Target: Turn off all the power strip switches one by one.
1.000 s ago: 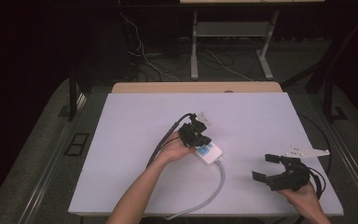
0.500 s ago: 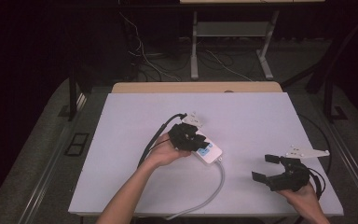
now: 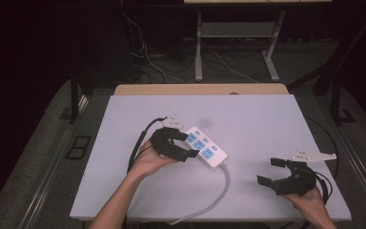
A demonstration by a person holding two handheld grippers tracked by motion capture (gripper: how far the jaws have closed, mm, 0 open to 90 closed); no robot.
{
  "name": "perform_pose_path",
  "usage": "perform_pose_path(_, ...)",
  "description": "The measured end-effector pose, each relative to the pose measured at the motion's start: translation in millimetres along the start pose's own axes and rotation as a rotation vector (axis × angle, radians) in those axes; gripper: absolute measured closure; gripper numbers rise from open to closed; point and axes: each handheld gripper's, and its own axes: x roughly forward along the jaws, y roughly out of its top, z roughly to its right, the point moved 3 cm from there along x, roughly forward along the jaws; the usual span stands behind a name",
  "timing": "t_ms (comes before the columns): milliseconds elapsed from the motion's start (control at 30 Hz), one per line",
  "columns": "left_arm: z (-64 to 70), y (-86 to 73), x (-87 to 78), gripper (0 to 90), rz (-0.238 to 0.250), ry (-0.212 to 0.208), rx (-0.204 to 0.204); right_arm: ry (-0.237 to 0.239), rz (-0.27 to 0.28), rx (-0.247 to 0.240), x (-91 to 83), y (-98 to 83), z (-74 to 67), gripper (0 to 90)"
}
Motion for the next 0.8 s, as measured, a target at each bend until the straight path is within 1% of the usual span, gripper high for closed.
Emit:
perform_pose_path(33,-1.5,-2.7,-4.7,20.4,0.006,0.008,-0.011,0.000,0.001,0.002,-0.1,0.1,-0.2,1.0)
perform_pose_path(133,-3.9,-9.1,-14.1,10.6,0.018,0.026,-0.031,0.000,0.002,0.003,-0.2,0.3,-0.6,1.0)
perform_pose_path(200,-5.6,-13.9,-19.6,1.8,0.022,0.041,-0.047,0.000,0.001,0.003,0.0,0.3,-0.7,1.0)
perform_pose_path(233,-5.9,-16.6,-22.1,0.0,0.027,0.042,-0.057,0.000,0.001,0.003,0.0,0.2,-0.8,1.0)
perform_pose_path(367,-7.8,-27.8,-31.8,0.0,0.045,0.052,-0.078,0.001,0.001,0.003,0.4,0.2,-0.9,1.0)
perform_pose_path(500,-9.8,-40.4,-40.3,0.0,0.075,0.063,-0.106,0.001,0.001,0.003,0.6,0.2,-0.8,1.0)
perform_pose_path(700,-13.2,-66.3,-48.3,0.0,0.119,0.082,-0.160,0.001,0.004,0.007,0.2,0.0,-0.9,1.0)
perform_pose_path(800,-14.6,-78.9,-51.4,0.0,0.142,0.093,-0.178,0.002,0.001,0.005,0.9,-0.2,-1.3,1.0)
